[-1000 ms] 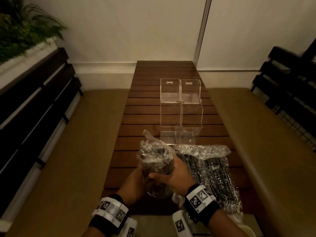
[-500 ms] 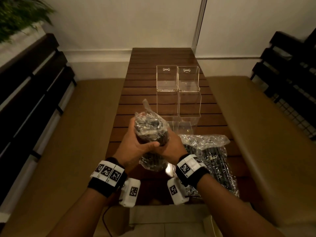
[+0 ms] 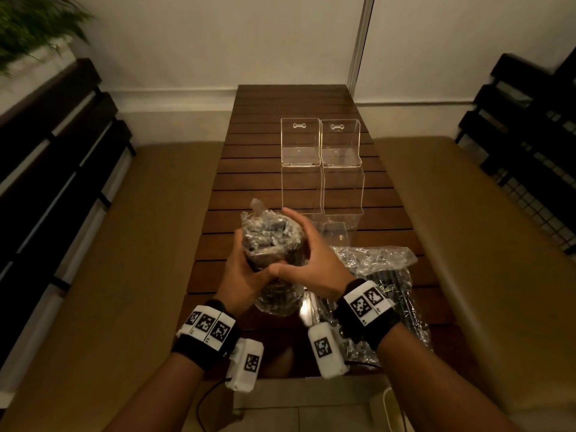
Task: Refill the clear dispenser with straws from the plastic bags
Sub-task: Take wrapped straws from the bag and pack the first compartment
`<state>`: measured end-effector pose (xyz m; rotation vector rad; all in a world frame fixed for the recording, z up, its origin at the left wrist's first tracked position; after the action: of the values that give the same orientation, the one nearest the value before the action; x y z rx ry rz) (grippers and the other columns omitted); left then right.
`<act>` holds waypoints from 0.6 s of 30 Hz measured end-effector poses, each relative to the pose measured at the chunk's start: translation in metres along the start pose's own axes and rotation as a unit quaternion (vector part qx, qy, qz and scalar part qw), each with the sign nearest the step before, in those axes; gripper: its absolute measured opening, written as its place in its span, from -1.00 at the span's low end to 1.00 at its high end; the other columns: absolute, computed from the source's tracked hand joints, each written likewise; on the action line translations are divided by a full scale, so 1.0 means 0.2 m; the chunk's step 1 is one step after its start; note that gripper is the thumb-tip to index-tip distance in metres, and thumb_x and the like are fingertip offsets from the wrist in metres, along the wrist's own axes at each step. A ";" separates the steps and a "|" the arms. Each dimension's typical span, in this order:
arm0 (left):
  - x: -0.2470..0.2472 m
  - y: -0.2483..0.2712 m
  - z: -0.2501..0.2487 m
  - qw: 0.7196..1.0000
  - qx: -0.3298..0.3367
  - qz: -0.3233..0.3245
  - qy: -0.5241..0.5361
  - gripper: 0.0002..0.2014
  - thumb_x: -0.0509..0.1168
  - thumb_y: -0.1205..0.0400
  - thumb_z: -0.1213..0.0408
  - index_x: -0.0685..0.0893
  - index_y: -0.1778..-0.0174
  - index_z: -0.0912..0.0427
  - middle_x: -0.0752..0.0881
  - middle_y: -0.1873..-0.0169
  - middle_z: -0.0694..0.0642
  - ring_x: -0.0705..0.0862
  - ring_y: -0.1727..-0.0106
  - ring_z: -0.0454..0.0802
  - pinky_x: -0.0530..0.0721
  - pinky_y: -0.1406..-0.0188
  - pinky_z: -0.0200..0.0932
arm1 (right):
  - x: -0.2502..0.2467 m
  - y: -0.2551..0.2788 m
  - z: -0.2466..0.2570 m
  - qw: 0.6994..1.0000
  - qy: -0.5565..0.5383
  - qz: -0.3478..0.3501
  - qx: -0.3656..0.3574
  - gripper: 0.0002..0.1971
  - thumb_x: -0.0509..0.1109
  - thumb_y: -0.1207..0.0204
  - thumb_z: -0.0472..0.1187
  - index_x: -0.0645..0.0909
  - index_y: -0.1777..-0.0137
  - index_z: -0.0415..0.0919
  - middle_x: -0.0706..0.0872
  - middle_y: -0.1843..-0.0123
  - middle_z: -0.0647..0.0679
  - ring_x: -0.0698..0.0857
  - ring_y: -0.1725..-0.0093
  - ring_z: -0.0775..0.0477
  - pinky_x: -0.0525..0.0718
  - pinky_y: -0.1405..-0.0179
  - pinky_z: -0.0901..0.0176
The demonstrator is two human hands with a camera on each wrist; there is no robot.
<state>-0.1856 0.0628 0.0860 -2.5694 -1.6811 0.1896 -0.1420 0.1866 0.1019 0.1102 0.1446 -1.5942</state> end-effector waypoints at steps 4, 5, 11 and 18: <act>0.02 0.01 0.07 0.999 0.012 -0.003 -0.030 -0.27 0.53 -0.40 0.24 0.34 -0.41 -0.24 0.71 -0.24 -0.22 0.71 -0.27 -0.16 0.73 -0.17 -0.18 | 0.00 -0.04 0.00 0.997 0.009 -0.073 -0.009 -0.23 0.79 -0.11 -0.12 0.48 -0.25 0.29 0.69 -0.21 0.20 0.68 -0.24 0.23 0.70 -0.31 -0.02; 0.02 0.02 0.08 0.999 0.013 -0.005 -0.041 -0.28 0.51 -0.38 0.21 0.33 -0.39 -0.25 0.72 -0.19 -0.31 0.71 -0.23 -0.26 0.71 -0.12 -0.32 | 0.01 -0.04 -0.02 0.996 0.016 -0.085 -0.009 -0.28 0.80 -0.10 -0.11 0.49 -0.19 0.29 0.72 -0.16 0.20 0.69 -0.21 0.25 0.71 -0.29 -0.02; 0.01 0.05 0.14 0.996 0.001 -0.005 -0.091 -0.26 0.58 -0.38 0.22 0.28 -0.29 -0.38 0.62 -0.10 -0.34 0.65 -0.05 -0.59 0.58 0.08 -0.65 | 0.04 -0.01 -0.18 0.995 0.045 -0.093 0.017 -0.30 0.76 -0.08 0.08 0.50 -0.20 0.40 0.74 -0.22 0.20 0.68 -0.26 0.23 0.70 -0.30 0.03; 0.07 0.08 0.09 0.984 -0.068 0.159 -0.037 -0.12 0.48 -0.54 0.43 0.10 -0.64 -0.08 0.59 -0.42 -0.07 0.57 -0.44 -0.24 0.64 -0.33 -0.25 | 0.02 0.00 -0.26 0.992 0.075 -0.095 0.044 -0.19 0.71 -0.10 0.22 0.56 -0.38 0.08 0.76 -0.24 0.15 0.70 -0.26 0.14 0.70 -0.31 -0.07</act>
<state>-0.1692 0.0689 0.0646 -2.9570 -1.3348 0.1935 -0.1440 0.1907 0.0493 0.2924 0.2053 -1.7824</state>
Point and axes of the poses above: each hand's wrist, its own y-axis away from the middle knuckle, its own x-axis out of the palm, z = x × y, the point moved 10 cm from there along -y, towards the middle knuckle
